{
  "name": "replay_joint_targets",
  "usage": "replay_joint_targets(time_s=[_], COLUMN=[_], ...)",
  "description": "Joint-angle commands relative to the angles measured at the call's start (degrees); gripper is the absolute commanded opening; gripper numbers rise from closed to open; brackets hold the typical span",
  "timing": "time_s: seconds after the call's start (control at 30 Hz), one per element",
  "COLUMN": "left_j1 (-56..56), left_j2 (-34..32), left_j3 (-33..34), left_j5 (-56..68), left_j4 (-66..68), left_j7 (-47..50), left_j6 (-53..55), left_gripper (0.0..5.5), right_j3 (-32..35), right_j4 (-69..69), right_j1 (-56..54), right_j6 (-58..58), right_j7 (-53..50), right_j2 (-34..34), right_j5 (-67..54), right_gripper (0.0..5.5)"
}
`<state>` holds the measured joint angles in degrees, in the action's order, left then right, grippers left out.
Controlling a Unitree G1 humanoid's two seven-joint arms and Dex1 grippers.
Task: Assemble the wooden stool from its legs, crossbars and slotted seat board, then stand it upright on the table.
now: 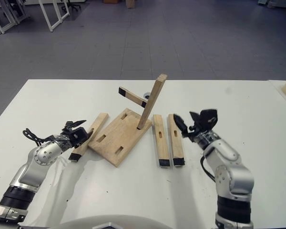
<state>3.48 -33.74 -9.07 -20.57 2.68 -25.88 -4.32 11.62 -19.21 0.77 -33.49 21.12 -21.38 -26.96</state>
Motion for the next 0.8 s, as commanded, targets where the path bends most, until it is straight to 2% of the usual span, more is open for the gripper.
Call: replay_joint_targets(time_s=[0.03, 0.17, 0.33, 0.67, 0.8], left_j1=[0.28, -0.41, -3.67, -4.31, -3.24], left_j2=[-0.77, -1.74, -2.57, 1.25, 4.54], left_j3=[-1.78, -2.43, -3.78, -7.05, -9.24], left_j5=[0.05, 0.36, 1.39, 1.52, 1.84], left_j4=[3.52, 3.79, -0.2, -8.03, -10.8], left_j7=[-1.71, -3.27, -6.12, -7.72, -7.05], left_j6=[-1.94, -3.21, -3.07, 1.1, 1.02], left_gripper=[2.65, 2.65, 2.65, 2.65, 2.65], right_j3=[-3.85, -6.3, -9.81, -7.89, -6.63], right_j4=[3.2, 2.84, -2.81, -1.96, 5.23], right_j1=[5.85, 11.24, 17.96, 18.06, 14.44], right_j6=[4.96, 8.05, 4.94, 1.21, 3.82], right_j7=[-1.29, -2.95, -3.49, -7.96, -6.11], right_j2=[-0.04, -0.2, 0.25, 1.92, 1.4], right_j5=[7.15, 12.77, 14.59, 16.03, 15.61], right_gripper=[3.74, 3.74, 3.74, 3.74, 2.93])
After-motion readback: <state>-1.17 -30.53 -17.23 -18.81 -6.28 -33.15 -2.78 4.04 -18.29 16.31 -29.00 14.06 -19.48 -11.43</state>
